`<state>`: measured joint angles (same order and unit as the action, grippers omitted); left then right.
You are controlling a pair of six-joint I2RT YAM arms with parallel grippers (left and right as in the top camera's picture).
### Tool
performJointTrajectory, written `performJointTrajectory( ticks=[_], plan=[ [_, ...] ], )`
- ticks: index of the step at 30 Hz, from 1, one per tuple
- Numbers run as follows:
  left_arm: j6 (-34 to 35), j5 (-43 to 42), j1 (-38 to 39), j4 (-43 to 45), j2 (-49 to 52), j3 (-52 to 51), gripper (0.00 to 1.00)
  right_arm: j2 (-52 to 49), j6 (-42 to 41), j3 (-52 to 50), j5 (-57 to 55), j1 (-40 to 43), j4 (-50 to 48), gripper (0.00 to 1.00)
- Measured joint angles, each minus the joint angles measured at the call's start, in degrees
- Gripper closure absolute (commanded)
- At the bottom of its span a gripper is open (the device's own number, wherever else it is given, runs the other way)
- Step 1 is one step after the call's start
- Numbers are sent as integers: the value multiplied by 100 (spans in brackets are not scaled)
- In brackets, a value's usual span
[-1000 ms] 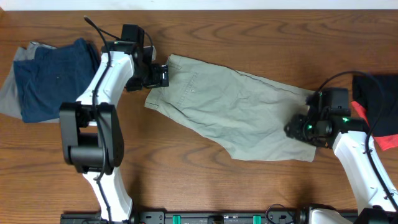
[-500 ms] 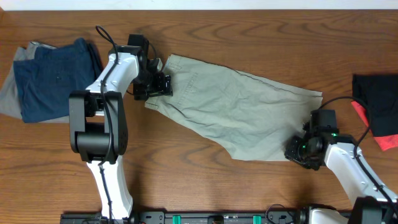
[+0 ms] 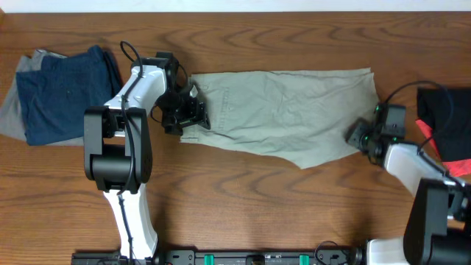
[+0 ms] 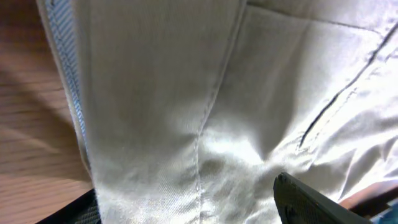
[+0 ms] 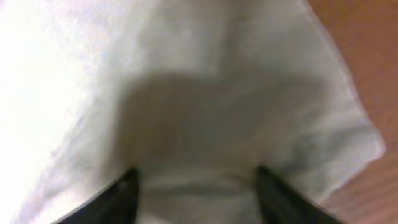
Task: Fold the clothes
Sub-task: 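Pull the pants taut between both grippers to straighten them, then lift the pants with both grippers and bring the ends together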
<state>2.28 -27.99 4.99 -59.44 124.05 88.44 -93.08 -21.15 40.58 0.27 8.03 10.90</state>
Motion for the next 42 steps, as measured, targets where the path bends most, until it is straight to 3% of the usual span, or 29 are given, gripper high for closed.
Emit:
performJointTrajectory(
  ticks=[3, 6, 8, 9, 10, 13, 15, 18, 19, 24, 31, 36, 42],
  plan=[
    [37, -81, 0, 48, 4, -2, 22, -72, 286, 356, 83, 44, 728, 29],
    [52, -199, 0, 164, 4, -4, 39, -70, 470, 688, 125, 63, 1633, 28],
    [-7, -306, 0, 293, 22, -24, 64, -20, 557, 966, 203, 63, 2098, 28],
    [-37, -343, 0, 332, 39, -33, 87, 39, 601, 1117, 297, 63, 2308, 29],
    [-63, -363, 0, 376, 50, -55, 93, 114, 649, 1220, 398, 63, 2444, 29],
    [-131, -450, 0, 400, 103, -70, 94, 448, 826, 1486, 909, 50, 2621, 38],
    [-131, -463, -2, 334, 111, -70, 94, 616, 925, 1563, 1285, 9, 2658, 52],
    [-129, -404, -17, 26, 111, -52, 94, 686, 1019, 1578, 1910, -175, 2673, 84],
    [-129, -345, -20, -111, 109, -42, 94, 669, 1051, 1578, 2052, -254, 2673, 88],
    [-129, -42, -39, -527, -188, 15, 94, 422, 1078, 1578, 2535, -905, 2612, 90],
    [-59, 109, -39, -540, -1751, 85, 94, -533, 1008, 1578, 2741, -1974, 2057, 91],
    [101, 140, -24, -407, -2758, 142, 93, -1412, 765, 1572, 2990, -2640, 1139, 91],
    [284, 155, 251, -315, -3003, 155, 94, -1895, 348, 1596, 3764, -3440, -144, 89]
  ],
)
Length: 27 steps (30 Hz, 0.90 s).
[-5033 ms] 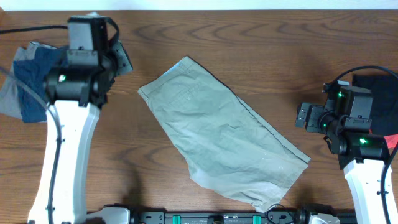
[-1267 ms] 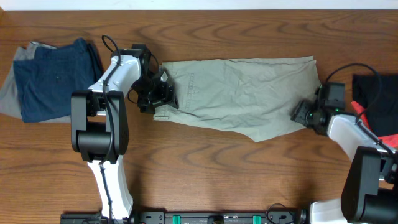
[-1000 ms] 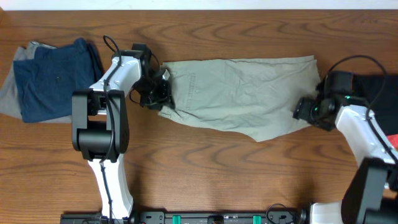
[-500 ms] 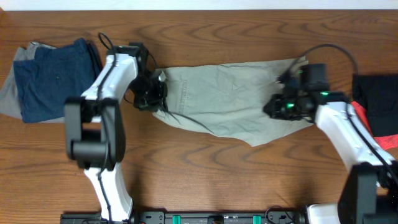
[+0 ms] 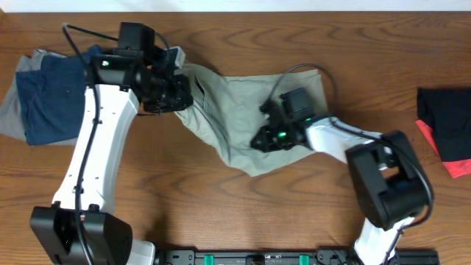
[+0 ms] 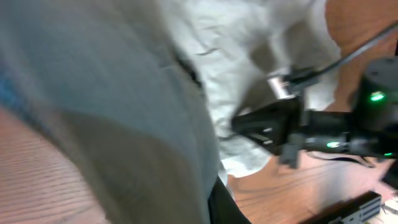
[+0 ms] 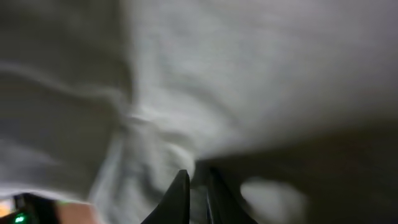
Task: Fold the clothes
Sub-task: 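Lift the pants with both grippers and bring the ends together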
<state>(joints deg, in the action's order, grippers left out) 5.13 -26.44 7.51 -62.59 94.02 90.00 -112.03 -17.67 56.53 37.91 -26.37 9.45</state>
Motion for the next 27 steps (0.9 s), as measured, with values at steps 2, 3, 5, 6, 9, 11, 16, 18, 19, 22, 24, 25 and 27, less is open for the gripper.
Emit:
performJointTrajectory(
  ticks=[2, 3, 5, 6, 9, 11, 16, 18, 19, 22, 24, 25, 27],
  plan=[
    [103, 11, 195, 28, 17, 0, 94, -55, -98, 2, 68, -251, -140, 87],
    [127, 9, 282, 50, 17, 0, 94, -55, -125, 11, 57, -323, -125, 86],
    [175, 9, 507, 151, 17, 0, 94, -52, -160, 81, -31, -402, 66, 82],
    [195, 7, 595, 177, 17, 0, 94, -48, -168, 138, -72, -393, 210, 80],
    [240, 4, 844, 262, 17, 0, 94, 68, -87, 317, -330, -205, 957, 76],
    [256, 4, 949, 310, 17, 0, 94, 192, 48, 433, -640, 87, 1499, 73],
    [262, 7, 1062, 459, 17, 0, 94, 660, 511, 761, -1816, 1239, 2680, 73],
    [267, 4, 1075, 498, 17, 0, 94, 866, 682, 844, -2295, 1681, 2896, 75],
    [280, 7, 1088, 525, 17, 0, 94, 940, 767, 872, -2507, 1878, 2962, 75],
    [302, 4, 1108, 616, 17, 0, 94, 979, 1003, 901, -2918, 2343, 2999, 76],
    [348, 7, 1139, 710, 17, 0, 94, 890, 1141, 898, -3110, 2599, 2992, 77],
    [361, 7, 1154, 758, 17, 0, 94, 828, 1189, 898, -3174, 2680, 2970, 78],
    [393, 9, 1224, 887, 17, 0, 93, 647, 1250, 898, -3250, 2754, 2883, 79]
  ],
)
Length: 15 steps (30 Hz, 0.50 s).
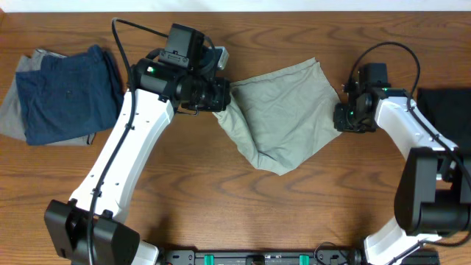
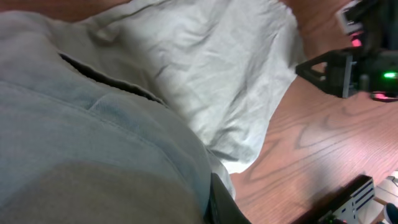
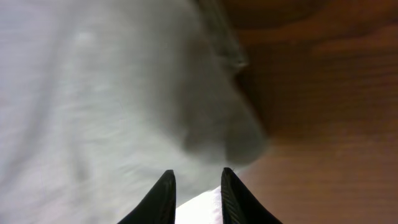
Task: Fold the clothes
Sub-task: 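Lift the pants with both grippers and bring the ends together, then lower the folded pants onto the table center and release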
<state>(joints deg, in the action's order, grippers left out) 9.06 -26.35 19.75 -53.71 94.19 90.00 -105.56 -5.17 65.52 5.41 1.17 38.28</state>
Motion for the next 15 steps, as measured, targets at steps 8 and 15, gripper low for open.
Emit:
performJointTrajectory(
  ticks=[8, 15],
  plan=[
    [44, 20, 717, 992, 13, -7, 93, -400, 131, 103, 0, -85, 164, 92],
    [146, 15, 1460, 2197, 448, -15, 92, -404, -7, 129, 37, -306, 686, 95]
  ],
)
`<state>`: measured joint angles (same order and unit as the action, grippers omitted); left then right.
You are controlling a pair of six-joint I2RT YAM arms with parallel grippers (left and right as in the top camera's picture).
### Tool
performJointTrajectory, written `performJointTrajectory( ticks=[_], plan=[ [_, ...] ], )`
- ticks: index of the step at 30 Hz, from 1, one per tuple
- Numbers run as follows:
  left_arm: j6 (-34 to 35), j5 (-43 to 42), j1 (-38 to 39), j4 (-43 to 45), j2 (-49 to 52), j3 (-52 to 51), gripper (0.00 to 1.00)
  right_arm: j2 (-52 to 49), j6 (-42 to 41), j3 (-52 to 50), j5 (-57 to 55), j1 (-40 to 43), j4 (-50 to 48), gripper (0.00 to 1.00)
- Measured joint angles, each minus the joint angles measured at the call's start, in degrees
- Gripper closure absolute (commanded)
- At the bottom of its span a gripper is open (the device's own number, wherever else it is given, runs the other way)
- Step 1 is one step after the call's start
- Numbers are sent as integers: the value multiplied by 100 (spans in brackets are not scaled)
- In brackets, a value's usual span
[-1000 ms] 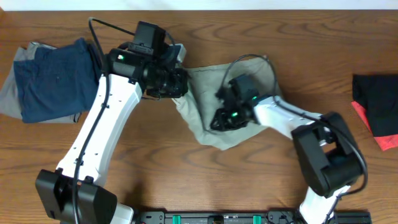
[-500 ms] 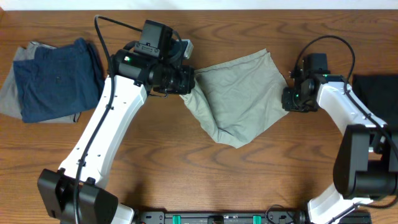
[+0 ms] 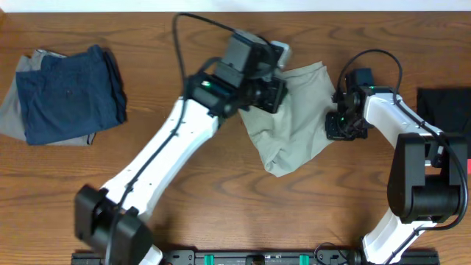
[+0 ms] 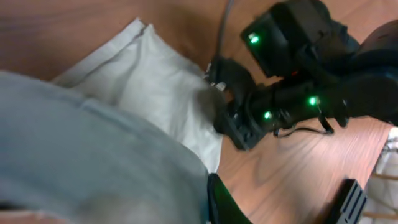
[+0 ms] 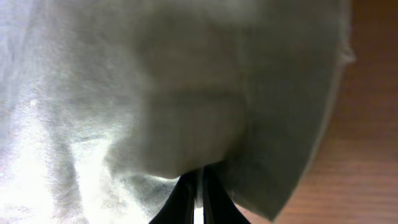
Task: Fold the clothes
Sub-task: 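Lower the folded pants onto the table center and release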
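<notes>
Pale green trousers (image 3: pixel 294 136) lie bunched in the middle of the wooden table (image 3: pixel 221 199). My left gripper (image 3: pixel 271 94) is shut on their waist end, held above the upper left of the heap. In the left wrist view the held cloth (image 4: pixel 93 162) fills the lower left beside one dark finger (image 4: pixel 219 200). My right gripper (image 3: pixel 338 124) sits at the heap's right edge, and its fingertips (image 5: pixel 186 190) are pinched together on a fold of the trousers (image 5: pixel 155 81).
A folded blue garment (image 3: pixel 66 92) on a grey one lies at the far left. A black garment with a red edge (image 3: pixel 445 121) lies at the far right. The table's back edge runs close behind the trousers.
My left gripper has moved right with the waist end, from left of the cloth to over it. The heap is narrower. The right fingers, apart before, are now pinched on the cloth.
The trousers lay stretched out, with my left gripper at the waist and my right at the leg ends. Then the right gripper was mid-table with the legs doubled over. Then it stood at the right edge of the half-length cloth. Now the waist end is over that half.
</notes>
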<state>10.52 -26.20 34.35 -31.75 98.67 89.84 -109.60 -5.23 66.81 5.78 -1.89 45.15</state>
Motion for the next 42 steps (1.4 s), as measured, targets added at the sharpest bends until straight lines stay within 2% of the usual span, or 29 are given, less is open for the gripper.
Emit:
performJointTrajectory(
  ticks=[2, 3, 5, 8, 13, 17, 21, 26, 28, 31, 35, 42],
  plan=[
    [17, 2, 140, 345, 280, -2, 83, -2, -39, 0, 24, -17, 122, 94],
    [15, 0, 192, 514, 420, -4, 63, -2, -46, 0, 26, -17, 160, 91],
    [70, -2, 293, 791, 695, -4, 36, -2, -87, 0, 44, -17, 249, 82],
    [133, -4, 400, 861, 944, -13, 34, -2, -111, 4, 79, -4, 402, 73],
    [146, -39, 358, 664, 964, -17, 33, -2, -234, 31, -203, 232, 796, 72],
    [151, -44, -26, 310, 898, -17, 33, 0, -345, 125, -437, 649, 1143, 70],
    [151, -39, -605, -192, 890, -17, 33, 192, -420, 393, -223, 994, 1268, 52],
    [153, -11, -1165, -1012, 890, -22, 29, 708, -149, 503, 1386, 1080, 997, 37],
    [153, 44, -1294, -1333, 890, -22, 29, 761, -59, 525, 1985, 999, 833, 25],
    [155, 208, -1425, -1718, 890, -24, 28, 756, -105, 516, 2227, 780, 535, 24],
    [151, 428, -1526, -1921, 890, -24, 27, 754, -560, 457, 1729, 452, 184, 22],
    [149, 529, -1532, -1906, 890, -24, 27, 629, -1224, 393, 949, 293, -538, 31]
  ],
)
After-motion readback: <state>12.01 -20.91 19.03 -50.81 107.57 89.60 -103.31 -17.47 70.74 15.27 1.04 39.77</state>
